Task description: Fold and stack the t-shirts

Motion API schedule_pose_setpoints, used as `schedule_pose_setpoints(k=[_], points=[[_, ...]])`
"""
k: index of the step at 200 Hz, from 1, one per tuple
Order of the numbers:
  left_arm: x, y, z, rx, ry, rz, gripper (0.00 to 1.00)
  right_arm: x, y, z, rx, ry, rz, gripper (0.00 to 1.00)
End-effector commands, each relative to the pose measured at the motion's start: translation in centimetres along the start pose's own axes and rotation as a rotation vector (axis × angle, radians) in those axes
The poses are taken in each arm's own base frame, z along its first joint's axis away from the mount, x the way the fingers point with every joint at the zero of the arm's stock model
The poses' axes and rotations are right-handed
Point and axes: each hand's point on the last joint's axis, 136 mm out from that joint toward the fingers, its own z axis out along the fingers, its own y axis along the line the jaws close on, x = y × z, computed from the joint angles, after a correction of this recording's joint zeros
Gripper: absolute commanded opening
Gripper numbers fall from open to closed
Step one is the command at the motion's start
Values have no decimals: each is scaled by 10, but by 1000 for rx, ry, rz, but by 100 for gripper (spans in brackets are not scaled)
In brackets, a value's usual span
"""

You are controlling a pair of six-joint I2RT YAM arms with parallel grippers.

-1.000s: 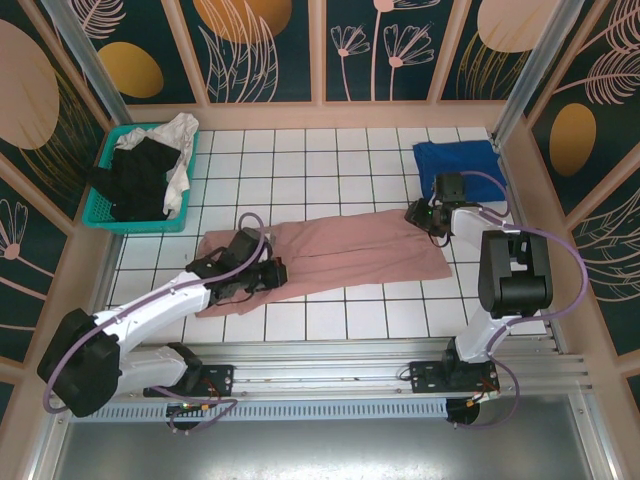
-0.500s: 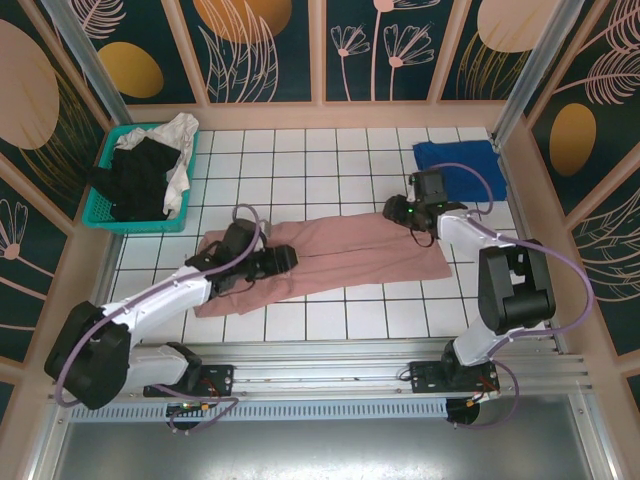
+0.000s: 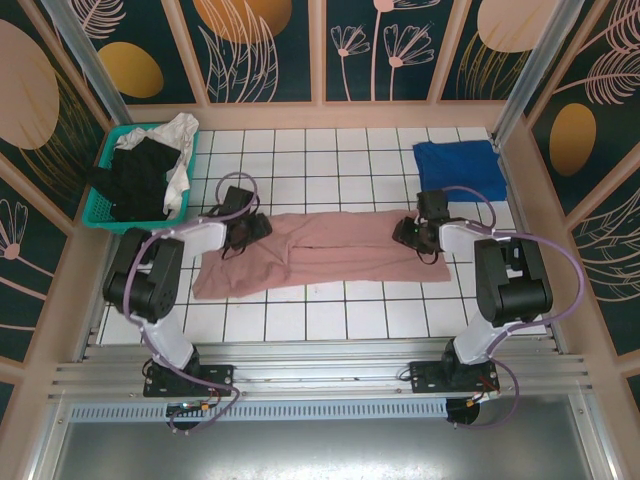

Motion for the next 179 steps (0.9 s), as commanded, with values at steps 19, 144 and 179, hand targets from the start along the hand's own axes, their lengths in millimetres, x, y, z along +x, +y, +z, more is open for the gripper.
schedule_pose_setpoints(k=[19, 144, 179], points=[[-25, 21, 21, -96, -7, -7, 66, 25, -57, -9, 111, 53, 136, 40], [-69, 32, 1, -174, -124, 8, 74, -28, 31, 31, 12, 7, -30, 40], [-75, 19, 41, -119, -60, 20, 69, 2, 6, 34, 80, 68, 3, 40]])
